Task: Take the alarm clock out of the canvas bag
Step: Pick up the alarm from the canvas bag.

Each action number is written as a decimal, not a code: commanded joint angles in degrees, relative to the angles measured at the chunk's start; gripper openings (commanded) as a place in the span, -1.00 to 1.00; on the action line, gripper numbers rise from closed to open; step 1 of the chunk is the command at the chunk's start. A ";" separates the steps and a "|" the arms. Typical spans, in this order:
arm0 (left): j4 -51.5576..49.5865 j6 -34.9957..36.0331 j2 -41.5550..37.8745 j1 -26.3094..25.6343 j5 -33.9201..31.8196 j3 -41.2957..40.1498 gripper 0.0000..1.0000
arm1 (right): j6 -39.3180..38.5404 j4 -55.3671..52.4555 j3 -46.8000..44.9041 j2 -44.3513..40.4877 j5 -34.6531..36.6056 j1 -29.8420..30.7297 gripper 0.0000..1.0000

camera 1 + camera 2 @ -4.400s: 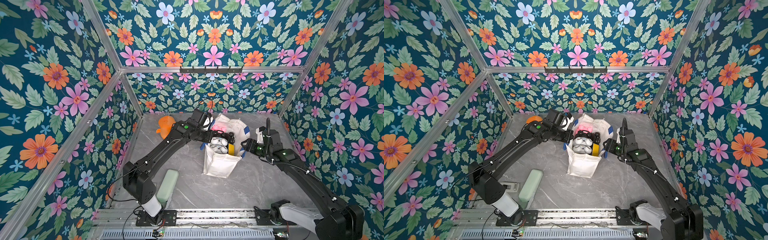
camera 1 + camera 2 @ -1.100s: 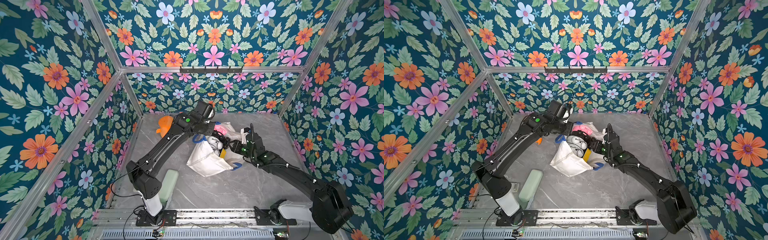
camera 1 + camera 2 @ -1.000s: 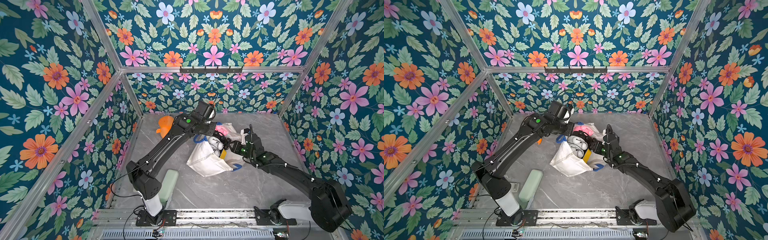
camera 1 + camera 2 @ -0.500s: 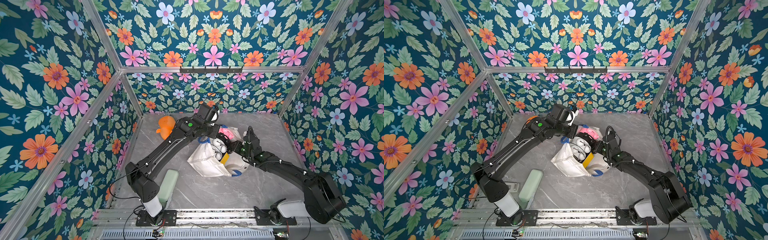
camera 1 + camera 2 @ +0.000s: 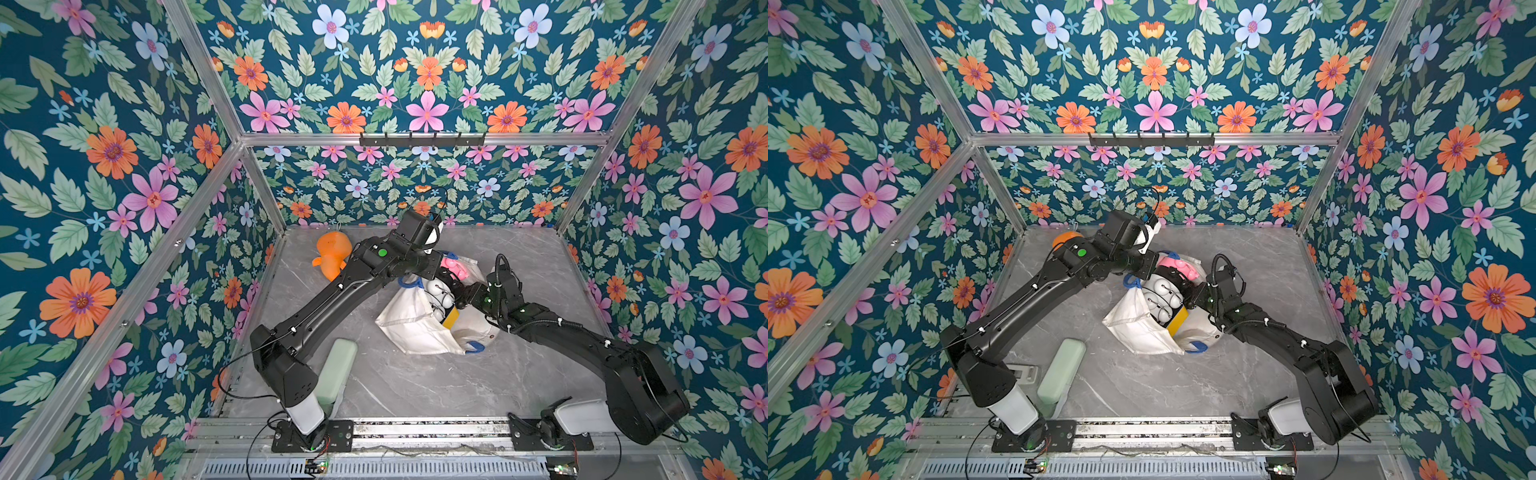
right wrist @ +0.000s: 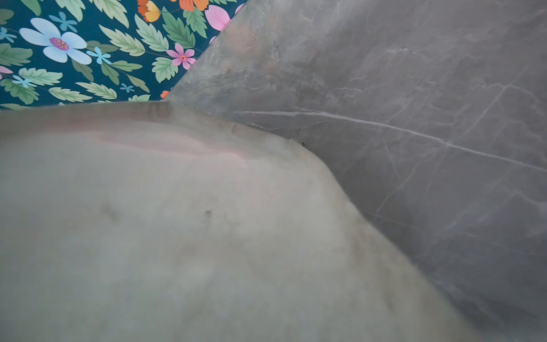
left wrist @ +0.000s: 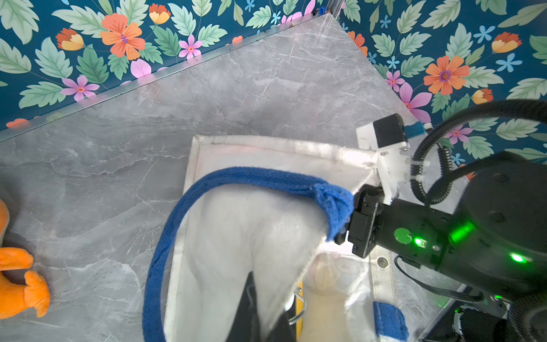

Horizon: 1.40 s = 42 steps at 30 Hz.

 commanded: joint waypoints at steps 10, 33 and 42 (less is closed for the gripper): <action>5.82 -0.14 -0.76 -0.15 -2.70 0.87 -1.00 | 3.75 -3.09 0.85 0.72 1.04 0.01 0.03; 6.38 -0.28 -1.17 -0.19 -3.77 -0.64 -1.00 | 5.59 6.11 1.22 6.84 -7.44 -0.09 -0.07; 6.38 -0.30 -0.98 -0.17 -3.18 -0.39 -1.00 | 5.77 14.33 -0.97 5.44 -10.05 -0.27 -0.23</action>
